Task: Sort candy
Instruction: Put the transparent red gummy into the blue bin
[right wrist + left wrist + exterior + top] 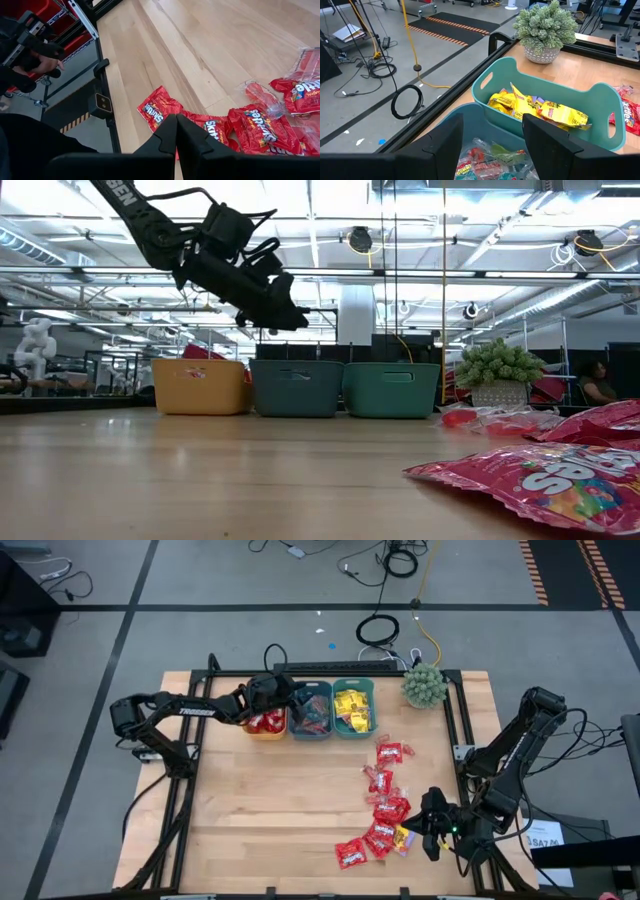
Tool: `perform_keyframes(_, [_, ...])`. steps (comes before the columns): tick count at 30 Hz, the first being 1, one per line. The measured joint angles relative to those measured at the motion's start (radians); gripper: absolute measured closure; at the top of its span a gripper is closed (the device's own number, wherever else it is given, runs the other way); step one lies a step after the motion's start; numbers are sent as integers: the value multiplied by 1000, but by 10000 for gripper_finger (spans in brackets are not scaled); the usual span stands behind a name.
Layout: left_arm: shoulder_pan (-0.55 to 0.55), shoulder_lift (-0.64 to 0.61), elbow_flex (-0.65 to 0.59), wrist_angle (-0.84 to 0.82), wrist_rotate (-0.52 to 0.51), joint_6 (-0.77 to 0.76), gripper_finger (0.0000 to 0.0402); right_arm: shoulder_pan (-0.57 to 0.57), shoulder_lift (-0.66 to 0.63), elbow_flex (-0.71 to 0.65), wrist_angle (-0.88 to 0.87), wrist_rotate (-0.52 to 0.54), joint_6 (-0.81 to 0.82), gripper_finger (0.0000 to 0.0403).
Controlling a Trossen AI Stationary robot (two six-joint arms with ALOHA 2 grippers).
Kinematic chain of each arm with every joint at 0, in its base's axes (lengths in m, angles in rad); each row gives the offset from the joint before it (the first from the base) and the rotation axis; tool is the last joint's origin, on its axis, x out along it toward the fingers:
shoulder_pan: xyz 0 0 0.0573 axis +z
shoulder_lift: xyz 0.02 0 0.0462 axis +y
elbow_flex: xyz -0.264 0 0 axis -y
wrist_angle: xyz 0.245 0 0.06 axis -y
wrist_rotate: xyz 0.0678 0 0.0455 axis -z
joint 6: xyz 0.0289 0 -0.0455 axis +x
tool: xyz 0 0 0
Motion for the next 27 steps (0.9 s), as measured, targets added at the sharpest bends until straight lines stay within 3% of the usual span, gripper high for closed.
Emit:
perform_keyframes(18, [-8, 0, 0, 40, 9, 0, 187, 0, 0, 0, -1, -2, -8, 403])
perform_keyframes(27, [-125, 0, 2, 95, 101, 110, 187, 0, 0, 0, -1, -2, -55, 403])
